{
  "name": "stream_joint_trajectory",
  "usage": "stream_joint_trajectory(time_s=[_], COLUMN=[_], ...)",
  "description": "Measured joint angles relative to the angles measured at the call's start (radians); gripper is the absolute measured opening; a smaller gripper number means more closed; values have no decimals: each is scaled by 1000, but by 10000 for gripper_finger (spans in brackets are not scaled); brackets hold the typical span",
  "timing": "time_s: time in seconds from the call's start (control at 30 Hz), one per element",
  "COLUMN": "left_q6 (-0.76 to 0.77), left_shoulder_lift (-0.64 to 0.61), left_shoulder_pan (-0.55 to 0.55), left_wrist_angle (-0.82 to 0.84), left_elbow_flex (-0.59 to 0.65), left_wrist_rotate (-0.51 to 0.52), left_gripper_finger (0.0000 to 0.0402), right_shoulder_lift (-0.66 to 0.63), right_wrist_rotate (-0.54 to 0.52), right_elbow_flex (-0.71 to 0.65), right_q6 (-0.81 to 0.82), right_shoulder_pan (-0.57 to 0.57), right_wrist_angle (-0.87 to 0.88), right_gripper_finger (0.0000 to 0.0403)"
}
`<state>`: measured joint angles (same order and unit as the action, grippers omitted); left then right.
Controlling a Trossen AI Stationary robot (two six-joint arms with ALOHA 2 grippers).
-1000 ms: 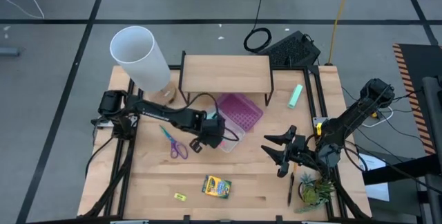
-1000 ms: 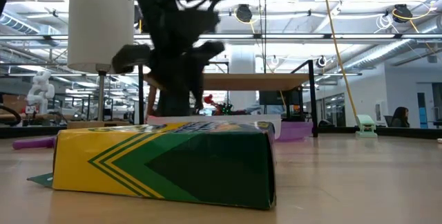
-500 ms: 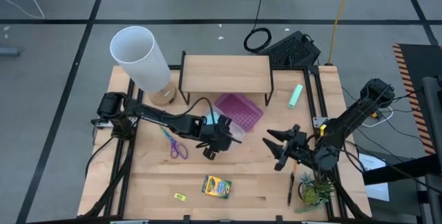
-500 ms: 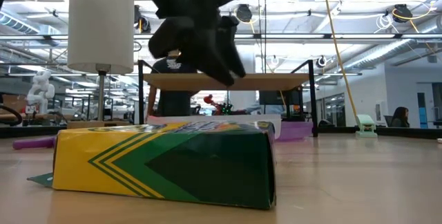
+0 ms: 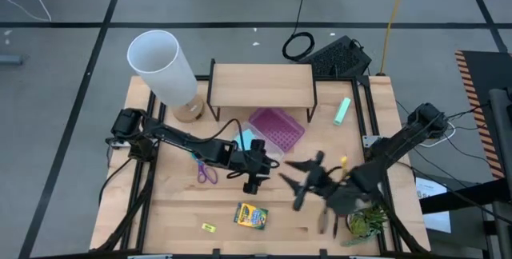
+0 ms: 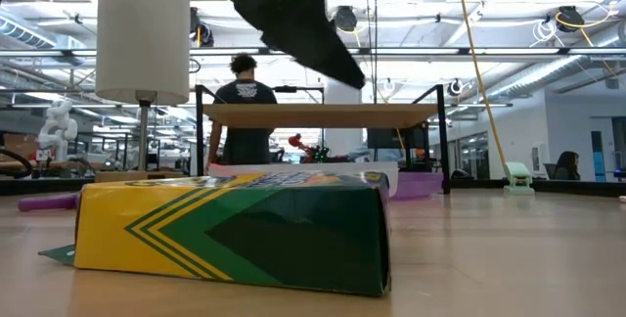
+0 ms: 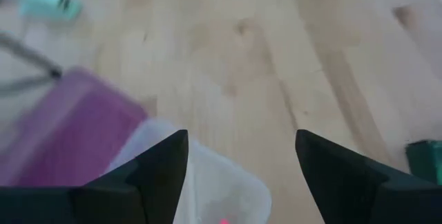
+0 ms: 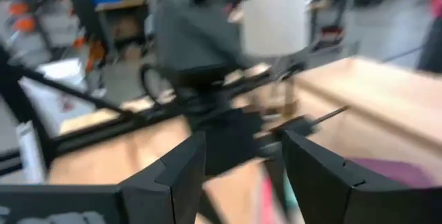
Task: Pack school essentials
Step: Put the orange pencil into the supply box
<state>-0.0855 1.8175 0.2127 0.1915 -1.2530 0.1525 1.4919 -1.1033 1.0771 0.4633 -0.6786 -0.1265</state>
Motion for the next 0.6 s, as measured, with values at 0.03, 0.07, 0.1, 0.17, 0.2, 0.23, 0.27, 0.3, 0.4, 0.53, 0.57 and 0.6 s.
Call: stream_joint_trajectory(time_s=[0.03, 0.07, 0.1, 0.17, 0.2, 0.23, 0.27, 0.3, 0.4, 0.53, 0.57, 0.6], left_q6=[34, 56, 67, 77, 81, 85, 93, 101, 150, 174, 178, 183], left_shoulder_lift=[0, 0, 0, 0, 0, 0, 0, 0, -1, -1, -1, -1], left_shoulder_pan=[0, 0, 0, 3, 5, 7, 9, 12, 14, 24, 29, 33], left_wrist_angle=[16, 29, 44, 84, 102, 123, 144, 160, 206, 241, 249, 253], left_elbow_flex=[0, 0, 0, 0, 0, 0, 0, 0, -1, -1, -1, -1], left_wrist_rotate=[11, 19, 23, 26, 27, 27, 27, 27, 27, 34, 37, 38], left_gripper_finger=[271, 271, 271, 271, 271, 271, 271, 271, 271, 271, 271, 271], right_shoulder_lift=[31, 62, 93, 156, 181, 206, 227, 243, 268, 268, 267, 263], right_wrist_rotate=[43, 88, 130, 219, 261, 300, 339, 381, 546, 641, 641, 639], right_elbow_flex=[41, 81, 120, 200, 233, 266, 294, 314, 331, 330, 330, 330], right_q6=[24, 47, 63, 74, 74, 72, 71, 67, 39, 68, 98, 141], right_shoulder_pan=[20, 40, 58, 90, 101, 112, 119, 125, 136, 134, 130, 126], right_wrist_angle=[39, 82, 124, 182, 202, 220, 225, 234, 245, 361, 415, 480], right_gripper_finger=[185, 185, 185, 185, 185, 185, 185, 185, 185, 185, 185, 185])
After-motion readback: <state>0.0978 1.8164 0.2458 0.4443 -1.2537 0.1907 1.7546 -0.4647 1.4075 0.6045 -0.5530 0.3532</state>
